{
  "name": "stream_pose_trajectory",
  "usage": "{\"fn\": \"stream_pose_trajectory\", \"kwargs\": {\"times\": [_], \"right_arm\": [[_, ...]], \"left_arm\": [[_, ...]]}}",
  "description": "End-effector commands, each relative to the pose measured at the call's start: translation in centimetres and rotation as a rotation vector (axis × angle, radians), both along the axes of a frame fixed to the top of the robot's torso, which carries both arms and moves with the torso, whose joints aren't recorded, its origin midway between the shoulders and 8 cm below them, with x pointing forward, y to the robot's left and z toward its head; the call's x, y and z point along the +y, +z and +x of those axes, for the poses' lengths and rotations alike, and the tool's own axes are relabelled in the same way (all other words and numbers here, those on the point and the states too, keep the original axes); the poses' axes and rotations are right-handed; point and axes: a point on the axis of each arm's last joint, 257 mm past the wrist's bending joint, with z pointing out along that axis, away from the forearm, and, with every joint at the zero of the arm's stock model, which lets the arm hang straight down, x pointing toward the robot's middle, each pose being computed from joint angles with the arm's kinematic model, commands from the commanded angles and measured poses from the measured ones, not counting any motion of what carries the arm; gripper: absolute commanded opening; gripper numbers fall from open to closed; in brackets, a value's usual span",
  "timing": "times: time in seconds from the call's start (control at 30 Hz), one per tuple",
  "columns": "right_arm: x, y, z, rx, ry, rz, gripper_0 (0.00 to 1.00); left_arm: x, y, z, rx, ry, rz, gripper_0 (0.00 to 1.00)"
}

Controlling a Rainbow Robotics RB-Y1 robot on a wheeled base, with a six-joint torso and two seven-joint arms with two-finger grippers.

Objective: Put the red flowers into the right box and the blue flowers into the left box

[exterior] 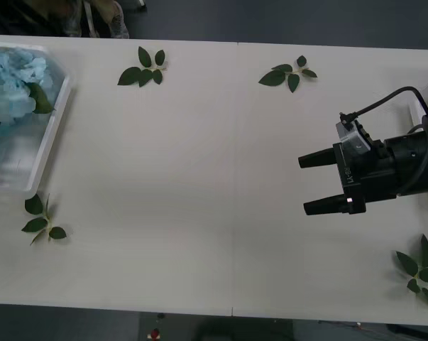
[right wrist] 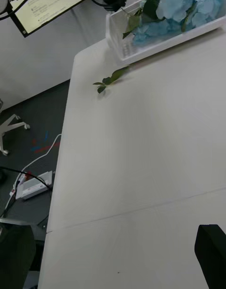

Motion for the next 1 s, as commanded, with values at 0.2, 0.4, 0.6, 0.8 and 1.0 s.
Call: {"fn": "stream_pose_trajectory", "kwargs": {"times": [0.2, 0.4, 0.6, 0.8, 1.0], "right_arm": [[0.2, 1.2, 0.8, -0.059, 0.010, -0.013, 1.00], [0.2, 1.2, 0.8, -0.059, 0.010, -0.013, 1.00], [0.2, 1.2, 0.8, -0.059, 0.010, -0.013, 1.00], [0.2, 1.2, 0.8, -0.059, 0.010, -0.013, 1.00], [0.2, 1.2, 0.8, -0.059, 0.010, -0.013, 1.00]], "left_arm": [[1.7, 4.1, 0.5, -0.010, -0.027, 0.089, 0.53], [0.5, 4.2, 1.3, -0.043, -0.057, 0.039, 0.55], [-2.8, 5.2, 0.9, -0.042, -0.083, -0.103, 0.58], [-10.6, 7.6, -0.6, 0.026, -0.174, -0.345, 0.59], [-18.6, 9.8, 0.1, 0.042, -0.345, -0.523, 0.58]]}}
